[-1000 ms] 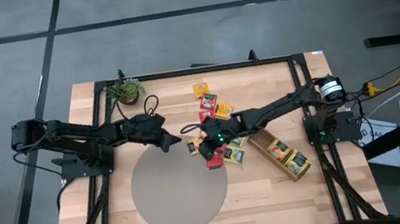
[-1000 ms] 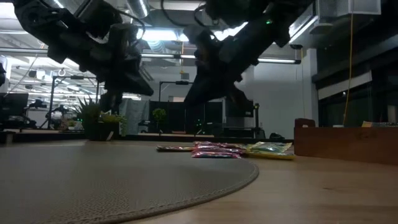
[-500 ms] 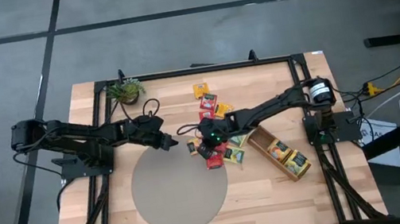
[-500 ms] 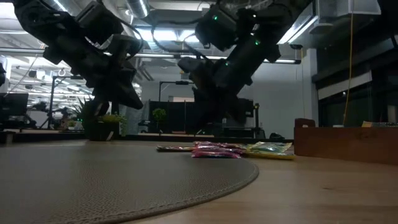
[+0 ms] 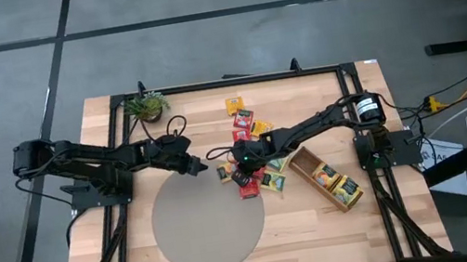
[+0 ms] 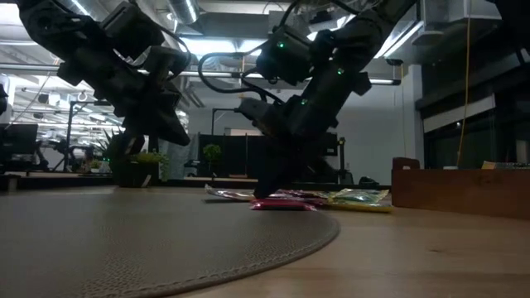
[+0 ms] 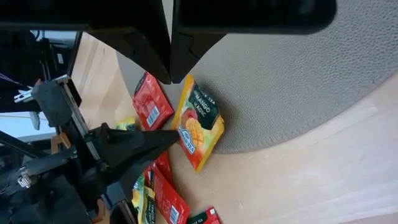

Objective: Pick & Place Tea
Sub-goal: Put the orange tea bag into the middle section of the wooden organizer

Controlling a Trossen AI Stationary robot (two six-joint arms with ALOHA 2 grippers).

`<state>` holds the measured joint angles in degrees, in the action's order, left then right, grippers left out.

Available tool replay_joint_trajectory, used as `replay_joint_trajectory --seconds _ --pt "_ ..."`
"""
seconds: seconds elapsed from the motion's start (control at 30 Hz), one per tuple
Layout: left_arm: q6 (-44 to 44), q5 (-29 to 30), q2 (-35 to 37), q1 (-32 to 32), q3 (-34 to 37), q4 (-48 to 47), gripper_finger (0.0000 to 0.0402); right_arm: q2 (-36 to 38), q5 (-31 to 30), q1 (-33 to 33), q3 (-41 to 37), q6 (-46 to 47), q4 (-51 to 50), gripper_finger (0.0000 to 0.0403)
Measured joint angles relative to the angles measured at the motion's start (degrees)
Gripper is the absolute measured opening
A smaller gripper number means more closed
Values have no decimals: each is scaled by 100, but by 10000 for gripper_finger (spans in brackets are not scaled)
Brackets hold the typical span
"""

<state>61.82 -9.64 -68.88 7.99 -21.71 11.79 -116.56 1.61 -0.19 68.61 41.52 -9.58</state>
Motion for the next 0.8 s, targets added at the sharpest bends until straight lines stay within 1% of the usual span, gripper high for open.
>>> replay_joint_trajectory --seconds 0.13,0.33,0.4,0.5,0.6,0.8 --pt "133 -238 0 -2 0 -2 39 -10 13 -4 -8 -11 119 4" --pt "243 -252 -183 -2 0 41 107 -26 13 -4 -19 -13 267 4" --pt "70 -242 -317 -2 2 47 128 -26 13 -2 -26 -13 284 4" --pt "-456 -185 -521 0 2 132 155 -26 13 -2 -26 -11 286 4" --pt "-594 -146 -723 4 2 303 175 -26 13 -2 -26 -9 289 4" --pt "-558 -202 -1256 4 2 1078 202 -28 13 -2 -28 -7 305 4"
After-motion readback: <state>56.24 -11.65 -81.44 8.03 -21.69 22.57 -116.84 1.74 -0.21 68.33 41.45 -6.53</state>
